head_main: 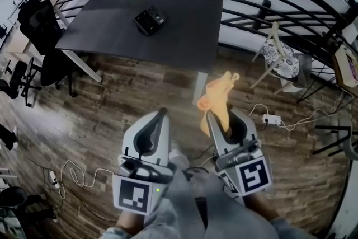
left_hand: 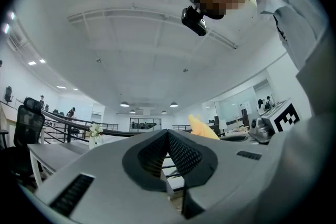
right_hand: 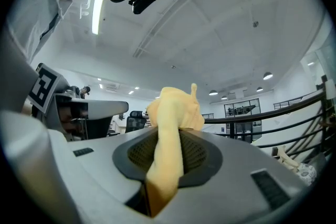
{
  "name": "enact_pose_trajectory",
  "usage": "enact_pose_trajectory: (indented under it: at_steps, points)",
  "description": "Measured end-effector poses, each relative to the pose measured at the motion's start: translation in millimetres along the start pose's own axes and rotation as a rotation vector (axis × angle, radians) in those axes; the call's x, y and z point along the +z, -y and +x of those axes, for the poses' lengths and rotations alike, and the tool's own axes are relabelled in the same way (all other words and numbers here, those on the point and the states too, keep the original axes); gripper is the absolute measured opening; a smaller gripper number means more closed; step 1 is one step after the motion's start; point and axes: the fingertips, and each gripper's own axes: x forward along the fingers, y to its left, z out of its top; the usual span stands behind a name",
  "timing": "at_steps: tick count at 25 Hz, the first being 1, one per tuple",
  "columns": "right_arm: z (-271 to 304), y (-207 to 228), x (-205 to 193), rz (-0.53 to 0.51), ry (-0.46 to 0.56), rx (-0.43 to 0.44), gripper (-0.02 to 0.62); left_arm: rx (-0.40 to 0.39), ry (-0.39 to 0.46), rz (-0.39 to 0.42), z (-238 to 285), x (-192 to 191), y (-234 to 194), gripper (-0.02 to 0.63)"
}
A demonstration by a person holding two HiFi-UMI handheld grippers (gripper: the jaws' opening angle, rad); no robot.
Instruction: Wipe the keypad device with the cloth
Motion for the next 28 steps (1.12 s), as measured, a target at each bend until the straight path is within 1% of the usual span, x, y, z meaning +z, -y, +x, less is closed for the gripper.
enact_pose_trajectory:
  at_steps: [5, 9, 12, 18, 28]
  points:
    - [39.6, 5.6, 3.1, -0.013, 0.003, -0.012, 0.100, -0.023, 0.018, -0.008, 29.5, 1.6, -31.5, 0.014]
    - [70.0, 9.9, 6.5, 0.016, 0.012, -0.028, 0.101, -0.045, 0.022, -0.005, 49.1, 1.4, -55.4, 0.014]
    - [90.6, 10.4, 7.7, 0.015, 0.015, -0.039, 0.100, -0.050, 0.027, -0.016, 60.6, 0.5, -75.8, 0.014]
    - [130.6, 9.7, 8.4, 0.015, 0.020, -0.061, 0.100, -0.060, 0.037, -0.018, 78.1, -1.3, -113.3, 0.014]
    - [175.0, 10.5, 5.4, -0.009, 0.021, -0.079, 0.101, -0.069, 0.047, -0.016, 95.9, -9.3, -154.6, 0.014]
